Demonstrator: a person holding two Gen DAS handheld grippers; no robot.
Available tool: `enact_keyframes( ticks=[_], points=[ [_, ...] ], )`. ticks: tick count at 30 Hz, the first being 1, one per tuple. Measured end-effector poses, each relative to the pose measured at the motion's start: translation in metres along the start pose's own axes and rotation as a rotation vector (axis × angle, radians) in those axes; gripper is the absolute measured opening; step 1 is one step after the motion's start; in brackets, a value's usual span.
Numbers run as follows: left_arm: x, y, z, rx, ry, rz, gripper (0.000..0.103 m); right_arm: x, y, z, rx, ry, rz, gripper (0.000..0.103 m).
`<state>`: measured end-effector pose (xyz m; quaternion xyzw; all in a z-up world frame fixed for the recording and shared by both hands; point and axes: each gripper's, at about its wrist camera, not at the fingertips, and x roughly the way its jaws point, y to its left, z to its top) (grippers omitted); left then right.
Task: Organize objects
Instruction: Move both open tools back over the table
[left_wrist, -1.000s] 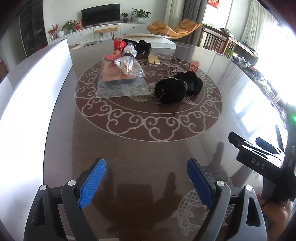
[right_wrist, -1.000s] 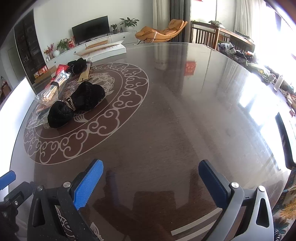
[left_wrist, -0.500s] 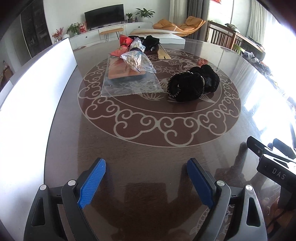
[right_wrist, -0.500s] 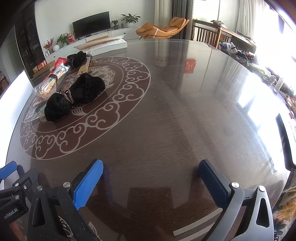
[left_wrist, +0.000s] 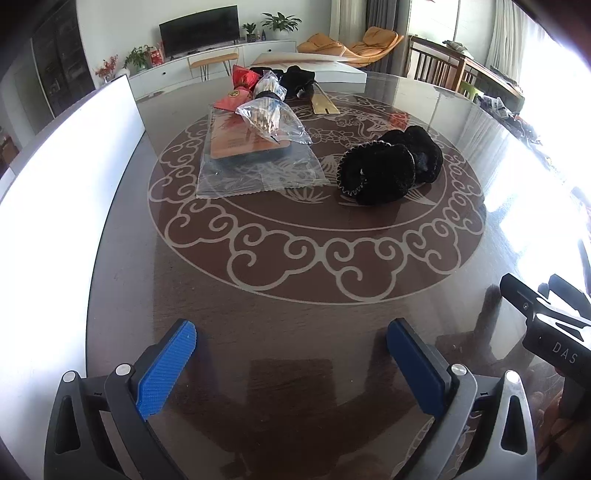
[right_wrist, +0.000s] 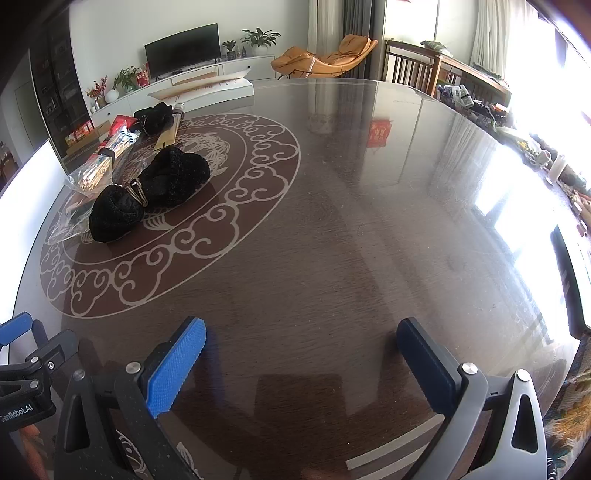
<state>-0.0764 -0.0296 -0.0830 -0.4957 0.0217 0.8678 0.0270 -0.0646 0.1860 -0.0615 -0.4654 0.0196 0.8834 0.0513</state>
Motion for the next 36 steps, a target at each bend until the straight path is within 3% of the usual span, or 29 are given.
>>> enact_keyframes(
  ticks=[10,31,33,36],
  points=[
    [-0.003,0.003,-0.009,0.085,-0.058,-0.055,0.103,0.000,0.000,0.000,0.000,-0.001,0.000,0.103],
    [-0.002,0.003,-0.009,0.082,-0.066,-0.057,0.103,0.001,0.000,0.001,-0.001,0.006,-0.001,0.103],
    [-0.002,0.003,-0.009,0.082,-0.066,-0.057,0.103,0.004,0.002,0.008,-0.016,0.053,0.018,0.103],
    [-0.002,0.003,-0.009,0.082,-0.066,-0.055,0.103,0.006,0.017,0.030,-0.039,0.088,0.130,0.103]
  ],
)
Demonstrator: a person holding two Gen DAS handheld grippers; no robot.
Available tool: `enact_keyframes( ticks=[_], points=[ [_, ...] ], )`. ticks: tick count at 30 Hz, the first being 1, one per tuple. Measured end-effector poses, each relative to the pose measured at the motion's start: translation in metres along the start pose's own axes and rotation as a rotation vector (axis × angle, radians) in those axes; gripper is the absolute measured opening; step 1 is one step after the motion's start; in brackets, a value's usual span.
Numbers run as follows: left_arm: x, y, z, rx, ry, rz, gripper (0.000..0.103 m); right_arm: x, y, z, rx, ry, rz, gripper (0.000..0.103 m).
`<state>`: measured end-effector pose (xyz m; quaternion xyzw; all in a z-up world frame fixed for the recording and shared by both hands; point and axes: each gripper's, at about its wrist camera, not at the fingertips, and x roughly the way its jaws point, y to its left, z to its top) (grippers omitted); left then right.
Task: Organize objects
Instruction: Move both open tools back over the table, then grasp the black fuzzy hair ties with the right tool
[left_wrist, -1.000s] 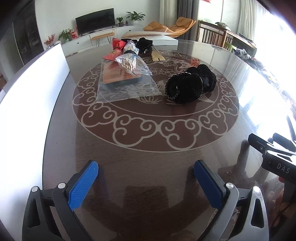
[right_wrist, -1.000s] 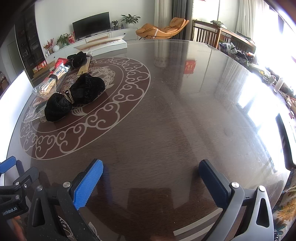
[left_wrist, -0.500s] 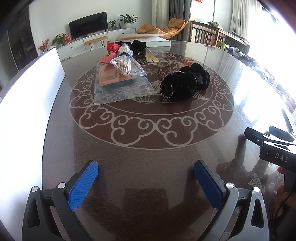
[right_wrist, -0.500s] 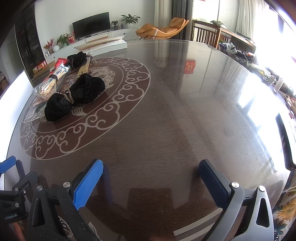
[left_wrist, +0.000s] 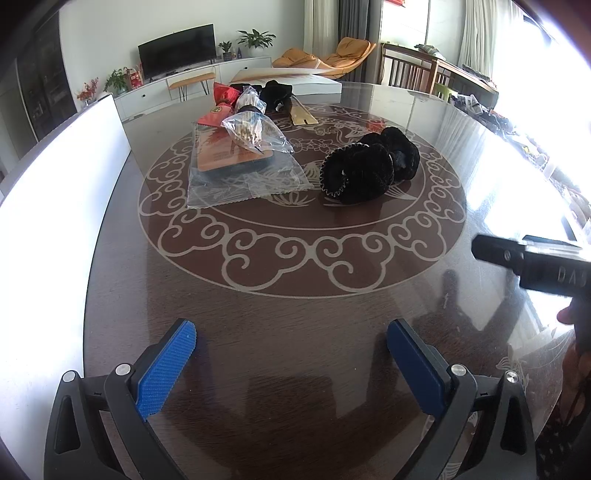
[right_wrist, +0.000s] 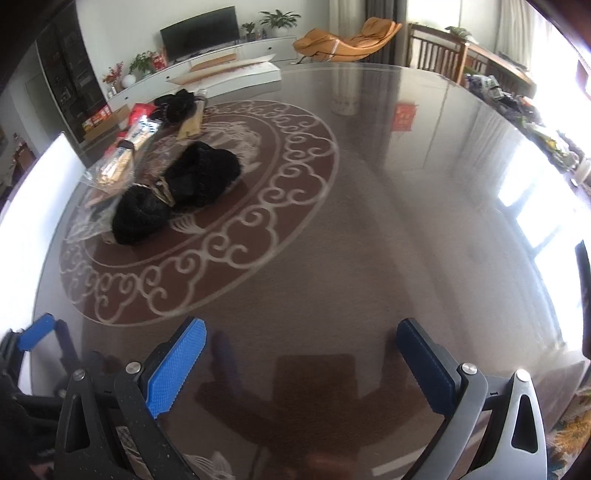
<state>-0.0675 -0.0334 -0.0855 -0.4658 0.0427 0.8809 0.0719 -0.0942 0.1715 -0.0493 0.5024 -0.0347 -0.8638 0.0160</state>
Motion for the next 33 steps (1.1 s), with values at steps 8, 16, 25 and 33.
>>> enact_keyframes(
  ticks=[8,16,25,33],
  points=[
    [-0.001,0.000,0.000,-0.001,-0.001,0.000,0.103,0.023,0.074,0.085,-0.128,-0.058,0.052,0.103],
    [-0.001,0.000,0.001,-0.002,-0.002,0.000,0.103,0.035,0.047,0.074,-0.174,-0.064,-0.008,0.103],
    [0.000,0.000,0.001,-0.002,-0.002,0.000,0.103,0.001,0.025,0.056,-0.133,-0.089,0.100,0.103],
    [0.000,0.001,0.000,-0.002,-0.003,0.000,0.103,0.049,0.052,0.074,-0.066,-0.004,0.108,0.099]
  ],
)
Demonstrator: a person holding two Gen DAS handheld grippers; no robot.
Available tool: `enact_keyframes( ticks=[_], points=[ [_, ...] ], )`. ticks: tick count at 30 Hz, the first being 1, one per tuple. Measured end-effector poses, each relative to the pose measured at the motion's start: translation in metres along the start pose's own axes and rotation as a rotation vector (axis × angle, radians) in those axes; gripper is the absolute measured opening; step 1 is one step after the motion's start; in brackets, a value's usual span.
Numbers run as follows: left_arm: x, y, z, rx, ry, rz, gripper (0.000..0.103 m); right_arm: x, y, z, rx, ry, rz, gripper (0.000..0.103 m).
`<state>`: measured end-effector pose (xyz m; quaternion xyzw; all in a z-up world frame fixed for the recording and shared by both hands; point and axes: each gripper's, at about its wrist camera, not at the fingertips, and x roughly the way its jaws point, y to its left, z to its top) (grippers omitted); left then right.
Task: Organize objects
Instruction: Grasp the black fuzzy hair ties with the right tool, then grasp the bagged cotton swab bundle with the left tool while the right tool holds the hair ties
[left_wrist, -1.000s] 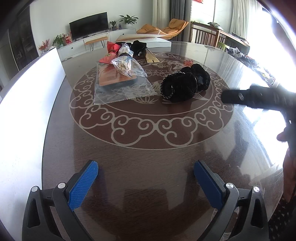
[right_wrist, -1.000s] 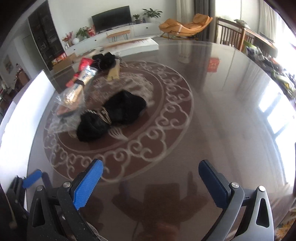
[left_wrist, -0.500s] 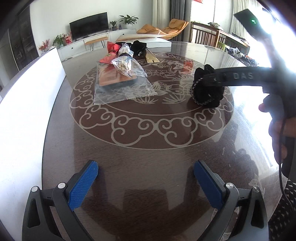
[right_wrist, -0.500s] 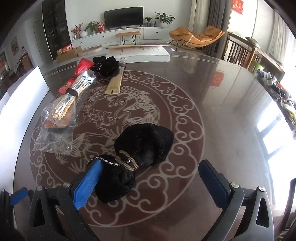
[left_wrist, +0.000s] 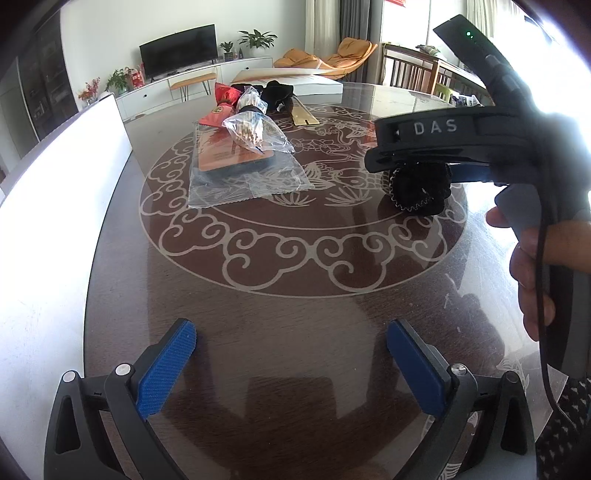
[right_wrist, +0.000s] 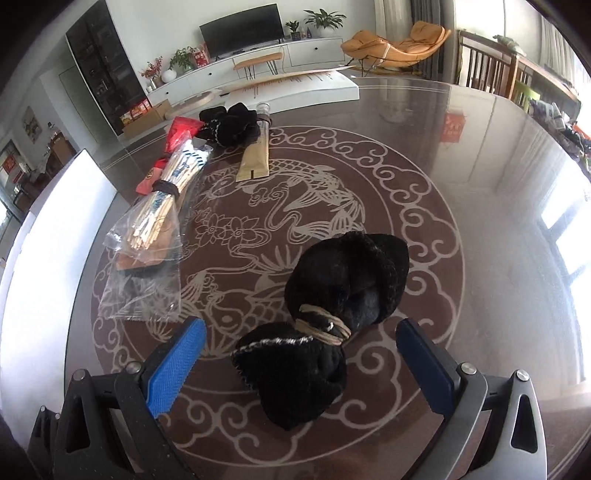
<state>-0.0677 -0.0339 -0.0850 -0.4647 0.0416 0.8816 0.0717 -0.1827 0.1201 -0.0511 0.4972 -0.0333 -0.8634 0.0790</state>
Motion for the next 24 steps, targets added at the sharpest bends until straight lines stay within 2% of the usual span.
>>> enact_keyframes(
  ticks=[1,2,4,6,7,8,9,10,12,14,17,20,22,23,24],
  points=[
    [0.000,0.000,0.001,0.000,0.000,0.000,0.103,0.002,-0.004,-0.001,0.002,-0.002,-0.024,0.086],
    [0.000,0.000,0.000,0.000,0.000,0.000,0.103,-0.001,-0.009,-0.002,-0.002,-0.027,-0.044,0.079],
    [0.000,0.000,0.001,-0.002,0.003,0.000,0.103,-0.005,-0.023,-0.009,-0.011,-0.049,-0.086,0.078],
    [0.004,0.001,0.012,-0.020,0.070,0.009,0.103,-0.010,-0.036,-0.020,-0.035,-0.056,-0.136,0.079],
    [0.008,0.002,0.022,-0.051,0.106,0.015,0.103,-0.013,-0.042,-0.025,-0.045,-0.064,-0.147,0.083],
    [0.009,0.005,0.034,-0.088,0.101,-0.001,0.103,-0.015,-0.048,-0.030,-0.044,-0.068,-0.147,0.092],
    [0.008,0.009,0.049,-0.120,0.066,-0.018,0.103,-0.017,-0.054,-0.035,-0.039,-0.073,-0.152,0.096],
    [0.007,0.013,0.066,-0.144,0.024,-0.001,0.103,-0.018,-0.059,-0.039,-0.025,-0.076,-0.152,0.102],
    [0.010,0.019,0.105,-0.164,-0.043,0.070,0.103,-0.020,-0.063,-0.039,-0.009,-0.083,-0.148,0.101],
    [0.023,0.023,0.142,-0.155,-0.066,0.120,0.103,-0.019,-0.061,-0.039,-0.020,-0.078,-0.164,0.101],
    [0.054,0.027,0.184,-0.112,-0.040,0.179,0.103,-0.020,-0.062,-0.040,-0.019,-0.082,-0.160,0.101],
    [0.085,0.027,0.204,-0.067,0.008,0.215,0.103,-0.021,-0.063,-0.040,-0.012,-0.088,-0.156,0.101],
    [0.101,0.026,0.208,-0.055,0.037,0.208,0.095,-0.022,-0.064,-0.041,-0.006,-0.092,-0.152,0.101],
    [0.109,0.024,0.208,-0.048,0.056,0.202,0.081,-0.022,-0.064,-0.041,-0.006,-0.092,-0.152,0.101],
    [0.117,0.022,0.208,-0.041,0.073,0.196,0.059,-0.022,-0.063,-0.042,-0.006,-0.092,-0.153,0.101]
  ],
)
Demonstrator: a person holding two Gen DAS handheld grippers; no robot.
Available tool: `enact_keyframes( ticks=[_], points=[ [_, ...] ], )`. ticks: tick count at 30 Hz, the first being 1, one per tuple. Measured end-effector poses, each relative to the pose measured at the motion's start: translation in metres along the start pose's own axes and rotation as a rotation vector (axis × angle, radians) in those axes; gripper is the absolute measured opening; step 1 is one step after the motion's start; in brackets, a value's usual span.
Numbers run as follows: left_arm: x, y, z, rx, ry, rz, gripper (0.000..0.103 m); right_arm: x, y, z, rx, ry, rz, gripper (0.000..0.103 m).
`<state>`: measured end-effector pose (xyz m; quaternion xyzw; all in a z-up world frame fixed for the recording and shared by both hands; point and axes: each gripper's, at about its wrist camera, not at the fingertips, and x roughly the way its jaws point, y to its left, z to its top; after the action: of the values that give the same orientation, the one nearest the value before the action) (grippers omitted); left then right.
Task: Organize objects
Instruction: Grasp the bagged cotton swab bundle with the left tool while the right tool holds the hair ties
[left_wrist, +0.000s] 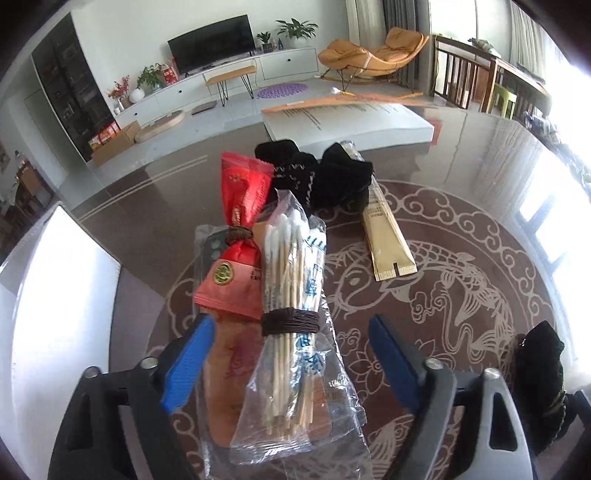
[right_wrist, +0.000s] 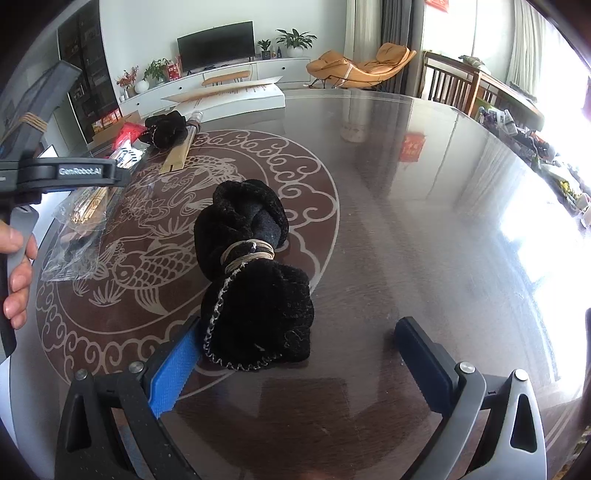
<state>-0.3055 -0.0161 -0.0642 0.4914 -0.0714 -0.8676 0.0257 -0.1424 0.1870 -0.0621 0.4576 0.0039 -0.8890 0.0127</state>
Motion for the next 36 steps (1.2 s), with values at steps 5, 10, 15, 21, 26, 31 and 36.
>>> enact_keyframes(
  ticks=[5,10,15,21,26,31,36],
  points=[
    [-0.004,-0.008,-0.012,0.038,-0.043,0.020,0.031,0.000,0.001,0.000,-0.004,0.001,-0.002,0.101],
    [-0.031,-0.017,-0.049,0.046,-0.055,0.008,0.030,0.000,-0.001,0.001,0.011,-0.004,0.004,0.101],
    [-0.051,-0.023,-0.078,0.053,-0.051,-0.009,0.030,0.001,-0.001,0.001,0.010,-0.002,-0.005,0.101],
    [-0.076,-0.009,-0.126,-0.023,-0.021,-0.104,0.030,0.002,0.000,0.001,0.000,0.003,-0.014,0.101],
    [-0.100,0.006,-0.186,-0.071,-0.013,-0.169,0.030,0.001,-0.001,0.001,0.006,0.000,-0.008,0.101],
    [-0.105,0.010,-0.202,-0.026,-0.013,-0.156,0.055,0.002,0.000,0.000,-0.007,0.011,-0.013,0.103],
    [-0.101,0.016,-0.202,-0.024,-0.020,-0.139,0.079,0.008,0.002,0.014,-0.002,0.115,0.011,0.103]
  ],
)
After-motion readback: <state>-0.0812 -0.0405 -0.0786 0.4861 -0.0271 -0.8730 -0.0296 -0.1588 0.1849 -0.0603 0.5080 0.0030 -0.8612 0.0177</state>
